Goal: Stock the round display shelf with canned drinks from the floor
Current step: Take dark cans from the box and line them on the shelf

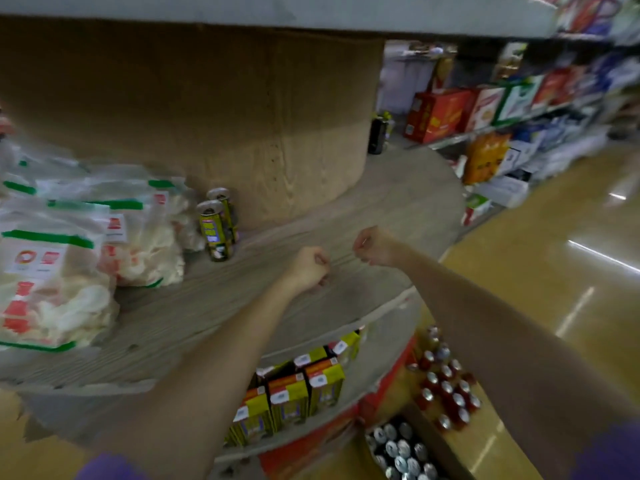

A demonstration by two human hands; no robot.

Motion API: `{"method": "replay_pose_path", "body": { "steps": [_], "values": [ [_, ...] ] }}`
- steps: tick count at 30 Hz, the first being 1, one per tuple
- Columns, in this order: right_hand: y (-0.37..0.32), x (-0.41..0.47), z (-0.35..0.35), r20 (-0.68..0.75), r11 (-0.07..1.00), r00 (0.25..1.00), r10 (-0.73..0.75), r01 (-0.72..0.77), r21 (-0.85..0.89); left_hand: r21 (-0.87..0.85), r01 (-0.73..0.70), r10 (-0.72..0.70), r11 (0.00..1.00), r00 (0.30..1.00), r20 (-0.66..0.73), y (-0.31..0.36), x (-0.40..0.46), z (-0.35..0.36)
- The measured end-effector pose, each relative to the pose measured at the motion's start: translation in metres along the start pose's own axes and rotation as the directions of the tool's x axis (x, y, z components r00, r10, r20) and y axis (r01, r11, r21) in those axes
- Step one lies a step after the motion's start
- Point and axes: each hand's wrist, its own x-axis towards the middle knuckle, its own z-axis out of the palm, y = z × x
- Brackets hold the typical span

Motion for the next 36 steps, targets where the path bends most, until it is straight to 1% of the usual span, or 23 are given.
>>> {"method": "replay_pose_path", "body": {
  "steps": [4, 7, 8, 12, 15, 16, 18, 21, 22, 25, 27, 29, 31, 34, 36],
  "values": [
    [0.065, -0.032, -0.033, -0.071, 0.992, 0.989, 0.129, -0.129, 0.012, -0.03, -0.031, 0.034, 0.999, 0.997, 0.075, 0.036, 0.003, 0.064],
    [0.112, -0.067, -0.059, -0.11, 0.98, 0.974, 0.198, -0.197, 0.017, -0.026, -0.074, 0.077, 0.997, 0.98, 0.181, 0.065, 0.001, 0.119],
    [0.128, -0.081, -0.066, -0.098, 0.976, 0.971, 0.219, -0.218, 0.021, -0.028, -0.075, 0.08, 0.997, 0.972, 0.221, 0.073, -0.002, 0.139],
    [0.199, -0.14, -0.086, -0.062, 0.934, 0.935, 0.35, -0.343, 0.097, 0.072, -0.061, 0.032, 0.996, 0.935, 0.352, 0.092, -0.015, 0.223],
    [0.26, -0.181, -0.092, -0.038, 0.912, 0.912, 0.409, -0.406, 0.059, 0.201, -0.097, 0.009, 0.975, 0.917, 0.398, 0.088, -0.028, 0.286],
    [0.28, -0.195, -0.09, -0.018, 0.896, 0.897, 0.441, -0.439, 0.064, 0.249, -0.11, 0.003, 0.962, 0.919, 0.394, 0.082, -0.033, 0.308],
    [0.325, -0.219, -0.08, 0.058, 0.852, 0.859, 0.508, -0.511, 0.111, 0.304, -0.092, -0.039, 0.948, 0.917, 0.398, 0.064, -0.047, 0.352],
    [0.396, -0.254, -0.046, 0.073, 0.797, 0.823, 0.563, -0.565, 0.213, 0.376, -0.033, -0.149, 0.926, 0.882, 0.446, 0.021, -0.069, 0.416],
    [0.415, -0.266, -0.033, 0.077, 0.769, 0.801, 0.594, -0.594, 0.235, 0.4, -0.01, -0.188, 0.916, 0.872, 0.452, 0.005, -0.076, 0.434],
    [0.449, -0.297, 0.0, 0.143, 0.635, 0.703, 0.697, -0.697, 0.333, 0.439, 0.009, -0.247, 0.898, 0.836, 0.489, -0.035, -0.093, 0.476],
    [0.47, -0.31, 0.023, 0.175, 0.567, 0.653, 0.737, -0.738, 0.366, 0.475, -0.028, -0.269, 0.88, 0.794, 0.545, -0.061, -0.1, 0.499],
    [0.496, -0.319, 0.054, 0.196, 0.521, 0.621, 0.759, -0.76, 0.389, 0.508, -0.05, -0.301, 0.86, 0.754, 0.583, -0.089, -0.103, 0.52],
    [0.517, -0.324, 0.088, 0.206, 0.477, 0.584, 0.785, -0.782, 0.401, 0.51, -0.042, -0.328, 0.859, 0.719, 0.612, -0.118, -0.102, 0.54],
    [0.547, -0.327, 0.145, 0.226, 0.441, 0.55, 0.804, -0.807, 0.394, 0.556, -0.04, -0.371, 0.83, 0.705, 0.604, -0.165, -0.097, 0.563],
    [0.569, -0.325, 0.186, 0.257, 0.405, 0.518, 0.816, -0.829, 0.386, 0.559, -0.007, -0.408, 0.829, 0.677, 0.613, -0.207, -0.092, 0.581]
  ]
}}
